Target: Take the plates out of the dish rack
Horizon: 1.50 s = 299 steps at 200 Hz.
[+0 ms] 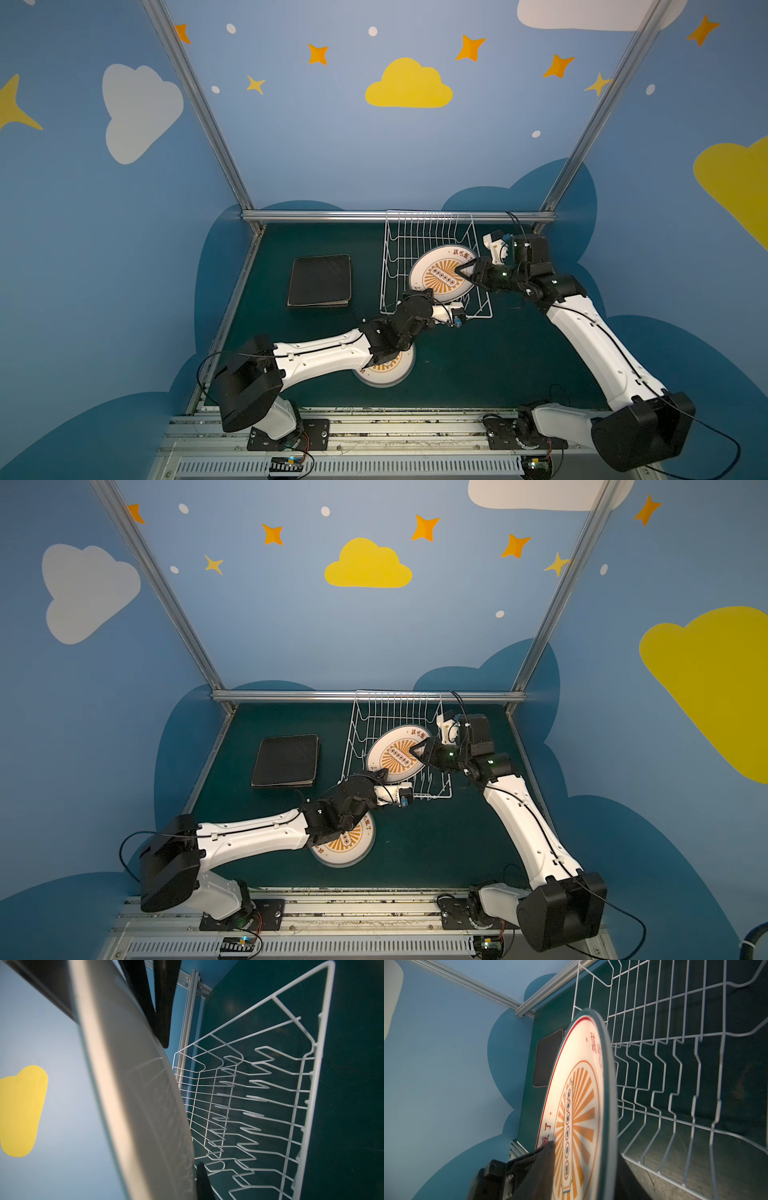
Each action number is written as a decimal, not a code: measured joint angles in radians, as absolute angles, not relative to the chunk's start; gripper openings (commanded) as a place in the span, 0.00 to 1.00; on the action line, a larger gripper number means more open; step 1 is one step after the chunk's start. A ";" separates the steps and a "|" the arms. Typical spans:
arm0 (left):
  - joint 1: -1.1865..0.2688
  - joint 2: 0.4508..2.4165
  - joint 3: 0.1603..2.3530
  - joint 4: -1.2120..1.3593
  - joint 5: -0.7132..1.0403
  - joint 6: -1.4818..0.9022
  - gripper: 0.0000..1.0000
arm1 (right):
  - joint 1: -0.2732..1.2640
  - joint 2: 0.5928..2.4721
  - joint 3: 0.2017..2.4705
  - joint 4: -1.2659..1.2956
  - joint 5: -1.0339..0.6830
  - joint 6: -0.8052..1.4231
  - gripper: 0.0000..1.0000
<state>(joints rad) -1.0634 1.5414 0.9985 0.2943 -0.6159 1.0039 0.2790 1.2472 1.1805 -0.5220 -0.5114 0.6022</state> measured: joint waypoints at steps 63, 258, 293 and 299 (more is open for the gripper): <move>-1.078 1.571 0.998 0.352 -0.669 1.045 0.24 | 0.268 1.252 1.179 -0.515 -0.497 0.708 0.00; -0.889 1.109 0.923 0.044 -0.234 0.088 1.00 | 0.198 1.155 1.057 -0.331 -0.498 0.756 0.00; -0.684 1.053 0.910 0.046 -0.067 -0.264 1.00 | 0.198 1.131 1.017 -0.294 -0.482 0.747 0.00; -0.662 1.055 0.906 0.047 -0.046 -0.311 1.00 | 0.198 1.127 1.013 -0.288 -0.480 0.743 0.00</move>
<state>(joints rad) -0.6621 1.0554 0.9058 0.0467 -0.0456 -0.3111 0.1978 1.1267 1.0126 -0.2878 -0.4805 0.7433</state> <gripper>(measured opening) 0.996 0.106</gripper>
